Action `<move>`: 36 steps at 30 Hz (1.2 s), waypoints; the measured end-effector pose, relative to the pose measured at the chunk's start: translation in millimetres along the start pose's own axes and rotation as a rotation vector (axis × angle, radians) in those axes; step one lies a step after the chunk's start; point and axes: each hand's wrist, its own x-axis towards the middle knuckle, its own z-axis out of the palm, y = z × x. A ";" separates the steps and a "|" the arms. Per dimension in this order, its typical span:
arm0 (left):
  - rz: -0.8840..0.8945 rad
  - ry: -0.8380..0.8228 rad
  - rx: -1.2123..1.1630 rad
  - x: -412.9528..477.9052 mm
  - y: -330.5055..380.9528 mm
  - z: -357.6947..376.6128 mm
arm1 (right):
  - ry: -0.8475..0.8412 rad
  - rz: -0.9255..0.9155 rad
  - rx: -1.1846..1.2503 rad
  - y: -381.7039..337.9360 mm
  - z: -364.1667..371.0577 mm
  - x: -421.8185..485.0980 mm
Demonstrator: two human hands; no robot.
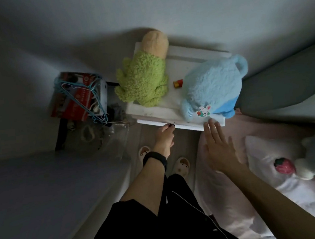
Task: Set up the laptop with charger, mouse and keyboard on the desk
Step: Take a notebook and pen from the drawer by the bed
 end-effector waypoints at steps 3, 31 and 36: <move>0.080 0.048 0.085 9.6 -3.4 5.0 | -0.022 0.004 0.015 2.2 -1.2 1.2; 0.045 0.277 -0.003 -7.1 -184.0 -51.7 | 0.003 -0.066 -0.118 7.8 -3.4 -4.4; 0.116 0.388 0.093 -64.3 -152.4 -68.2 | 0.134 -0.071 -0.099 0.0 2.6 -12.5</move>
